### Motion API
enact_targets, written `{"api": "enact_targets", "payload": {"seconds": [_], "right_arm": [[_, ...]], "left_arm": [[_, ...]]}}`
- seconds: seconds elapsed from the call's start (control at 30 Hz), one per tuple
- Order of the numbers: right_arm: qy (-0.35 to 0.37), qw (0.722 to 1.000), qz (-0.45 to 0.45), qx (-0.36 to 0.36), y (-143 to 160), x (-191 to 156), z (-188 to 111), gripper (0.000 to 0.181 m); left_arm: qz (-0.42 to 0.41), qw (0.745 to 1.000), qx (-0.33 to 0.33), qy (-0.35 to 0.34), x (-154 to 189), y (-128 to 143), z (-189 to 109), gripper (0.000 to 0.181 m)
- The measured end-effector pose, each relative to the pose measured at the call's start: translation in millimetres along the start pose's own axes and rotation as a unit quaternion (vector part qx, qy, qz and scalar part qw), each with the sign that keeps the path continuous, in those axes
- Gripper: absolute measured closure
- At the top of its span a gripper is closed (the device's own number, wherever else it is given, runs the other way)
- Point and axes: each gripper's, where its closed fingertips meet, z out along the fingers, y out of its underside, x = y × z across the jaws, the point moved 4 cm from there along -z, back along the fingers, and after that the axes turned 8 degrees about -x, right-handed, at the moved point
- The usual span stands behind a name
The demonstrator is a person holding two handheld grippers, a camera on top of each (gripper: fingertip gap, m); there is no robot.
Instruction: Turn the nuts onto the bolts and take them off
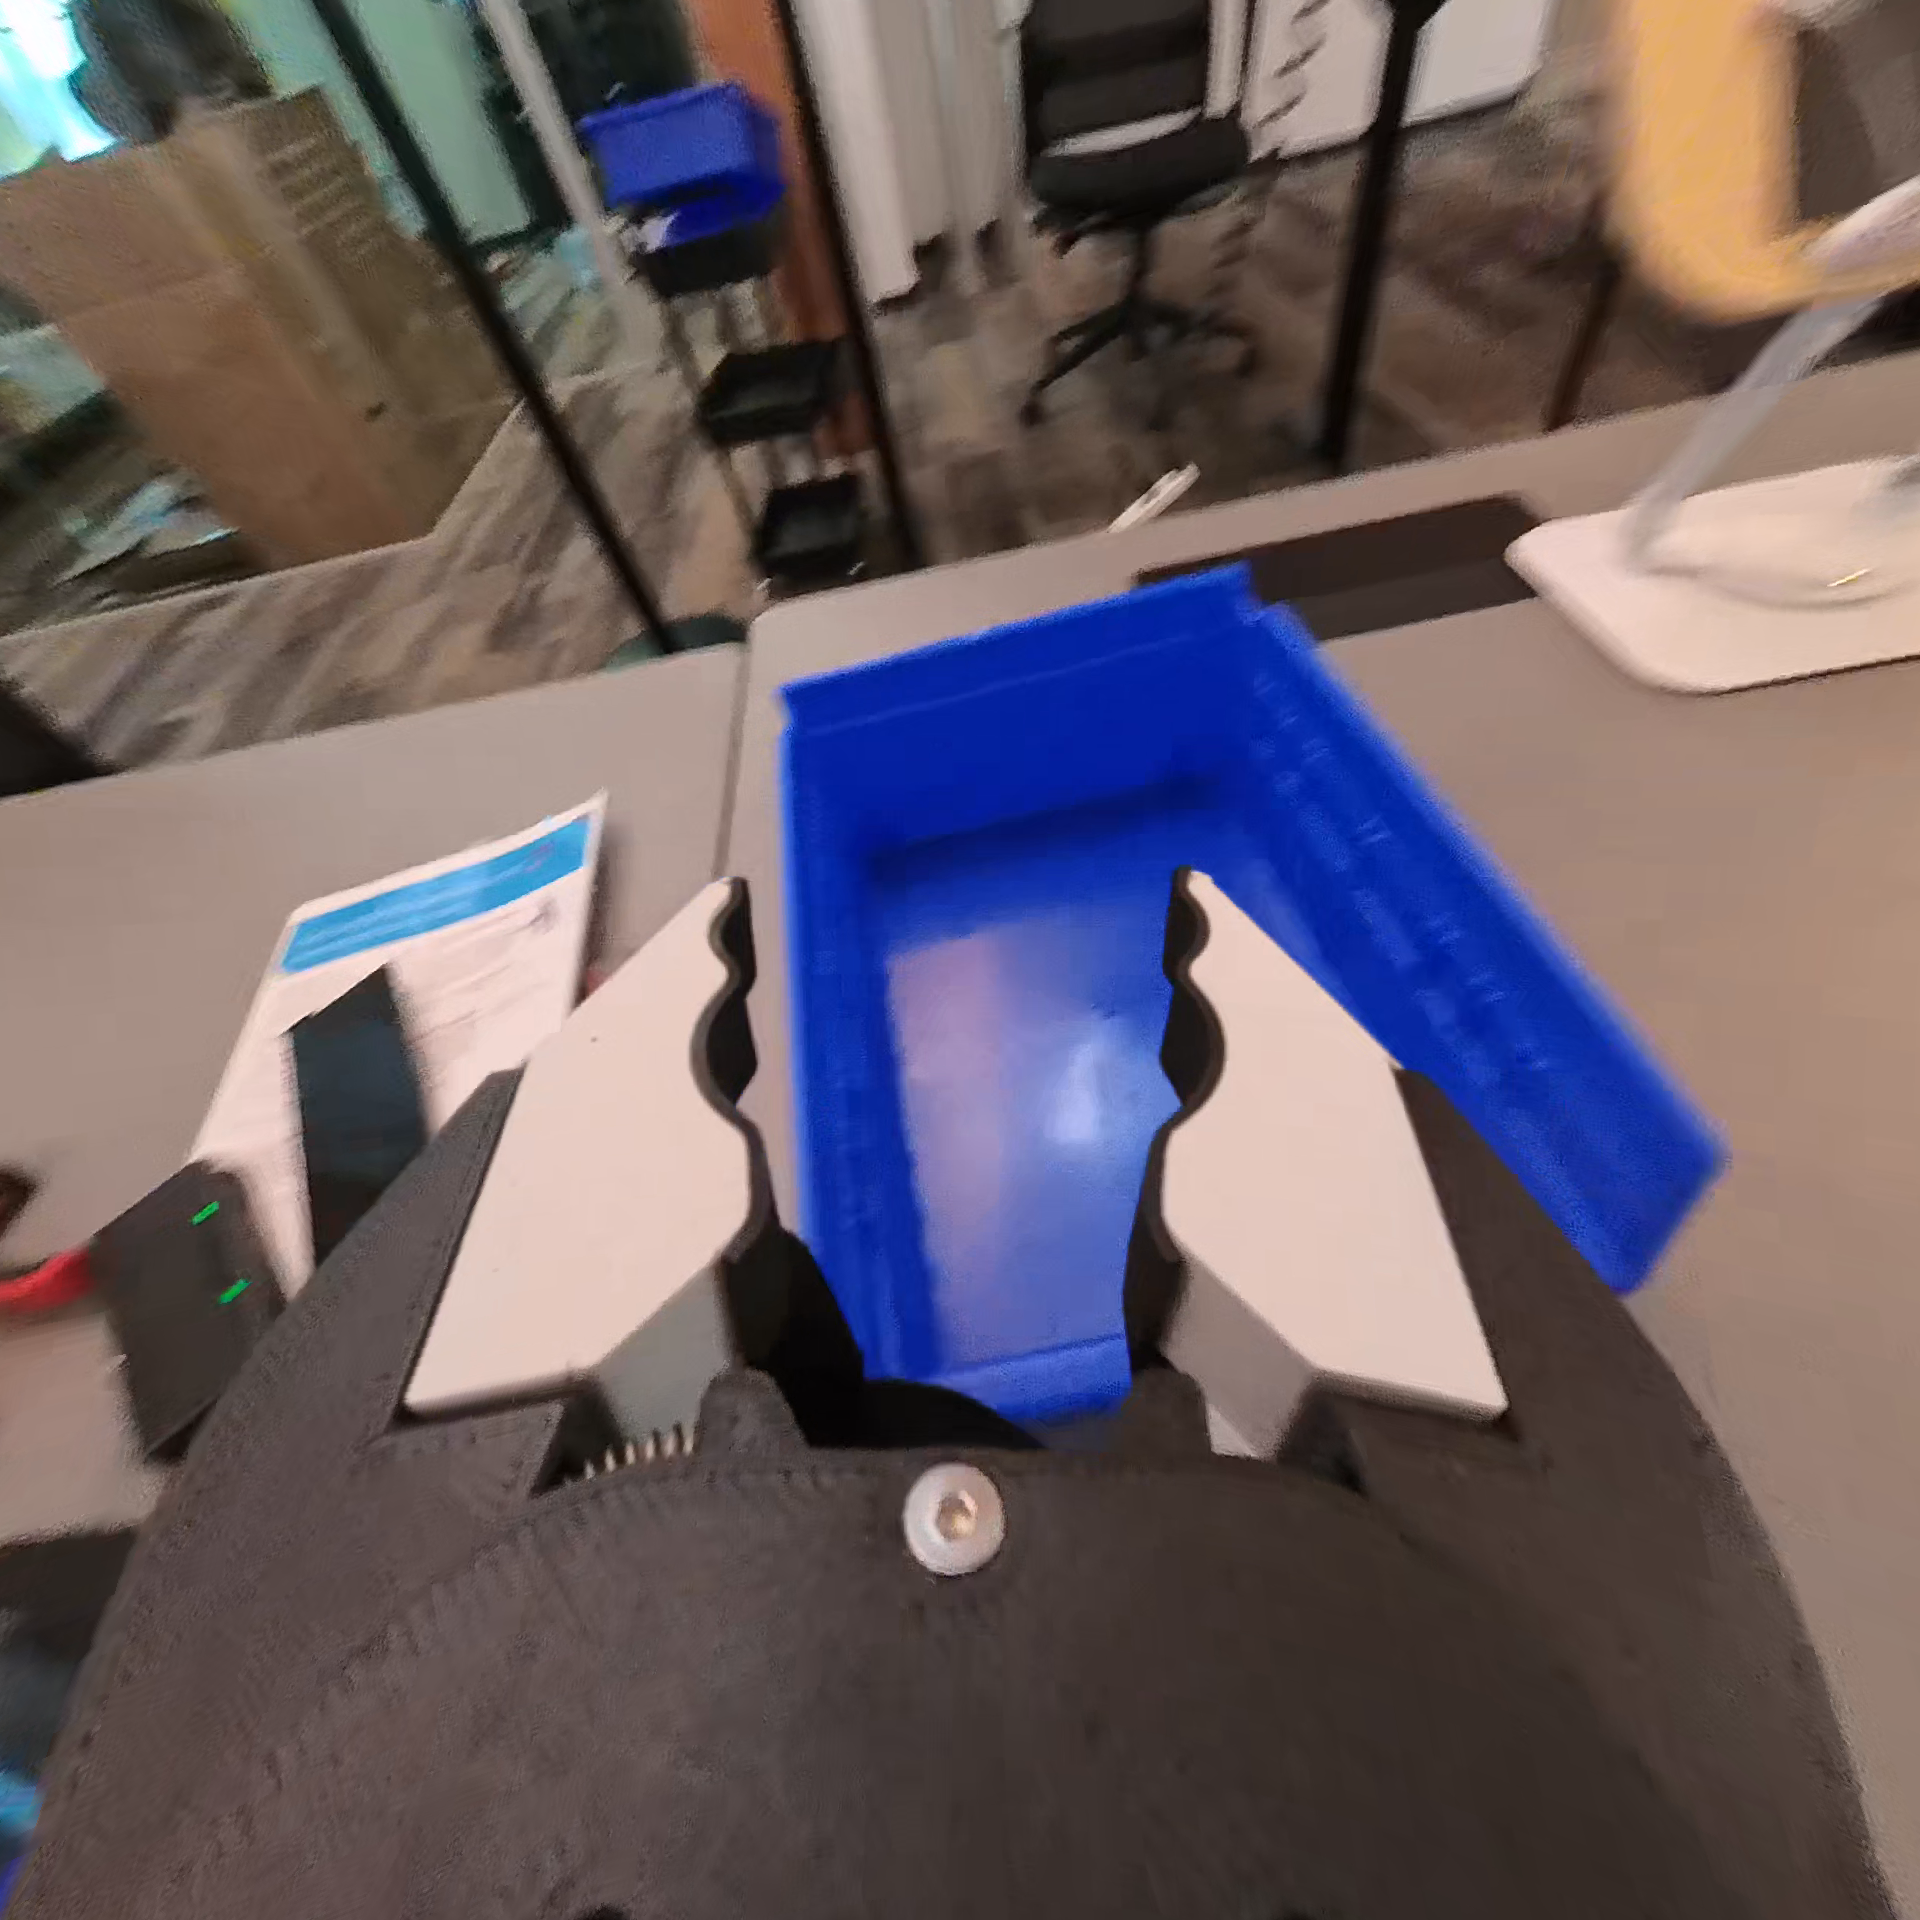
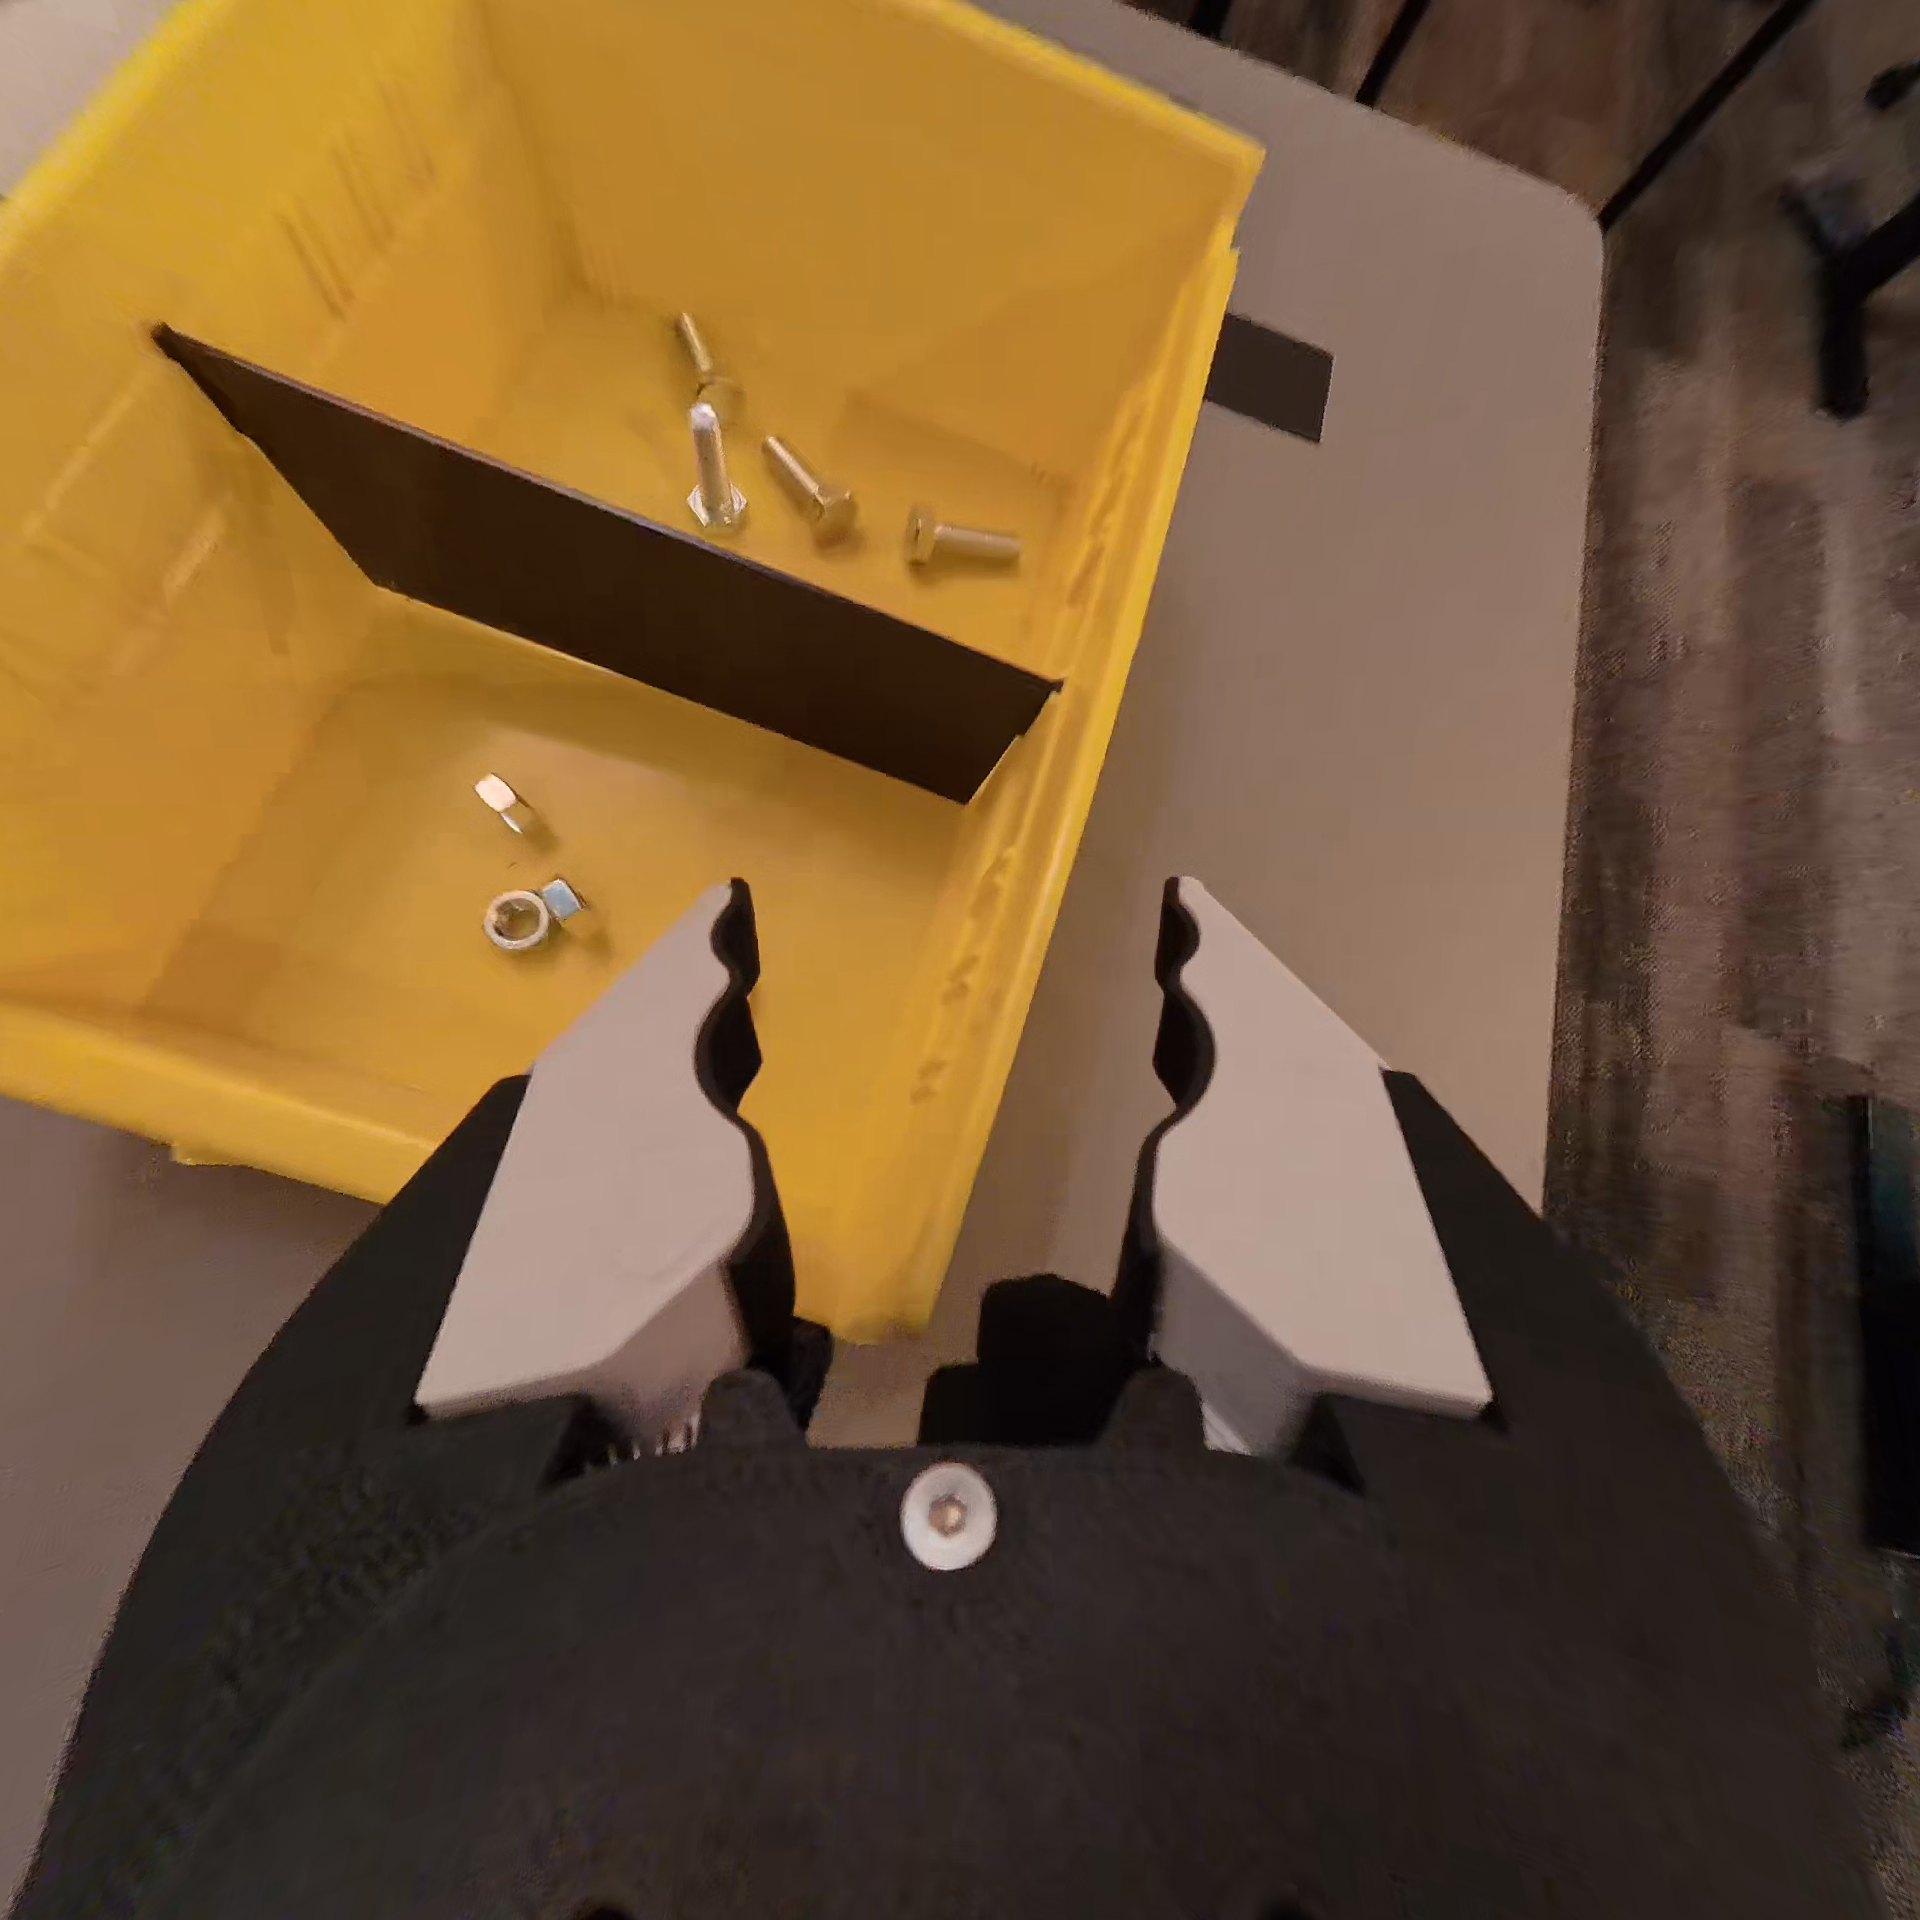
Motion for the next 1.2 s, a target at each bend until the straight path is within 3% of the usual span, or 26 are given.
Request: {"api": "enact_targets", "payload": {"seconds": [0.17, 0.3, 0.37, 0.47, 0.53, 0.73, 0.93, 1.1, 1.2], "right_arm": [[-0.040, 0.999, 0.020, -0.003, 10.4, -3.4, 19.1, 0.124], [-0.049, 0.999, 0.022, -0.002, 13.7, -6.2, 27.7, 0.138], [-0.047, 0.999, 0.025, 0.005, 12.9, -5.0, 28.5, 0.142], [-0.050, 0.998, 0.028, 0.015, 12.4, -4.5, 30.5, 0.151], [-0.055, 0.998, 0.028, 0.015, 14.0, -6.7, 34.3, 0.151], [-0.053, 0.998, 0.035, 0.017, 12.6, -11.4, 38.8, 0.157], [-0.053, 0.998, 0.019, 0.011, 8.4, -20.6, 40.9, 0.158], [-0.055, 0.998, 0.016, 0.010, 5.7, -26.7, 42.0, 0.159], [-0.057, 0.998, 0.012, 0.009, 4.2, -31.4, 42.3, 0.159]], "left_arm": [[-0.043, 0.996, -0.071, -0.035, -33.2, 51.7, 19.4, 0.096], [-0.029, 0.992, -0.117, -0.042, -39.3, 84.9, 39.0, 0.113], [-0.021, 0.991, -0.125, -0.036, -36.5, 94.2, 46.5, 0.133], [-0.006, 0.990, -0.138, -0.035, -31.3, 105.0, 58.2, 0.142], [-0.016, 0.991, -0.130, -0.030, -28.9, 105.8, 63.4, 0.151], [-0.048, 0.991, -0.127, -0.013, -31.1, 106.4, 66.9, 0.154], [-0.058, 0.989, -0.130, -0.035, -41.1, 109.8, 61.7, 0.127], [-0.084, 0.983, -0.151, 0.053, -25.1, 114.2, 61.6, 0.157], [-0.105, 0.982, -0.143, 0.059, -26.4, 114.1, 62.5, 0.169]]}}
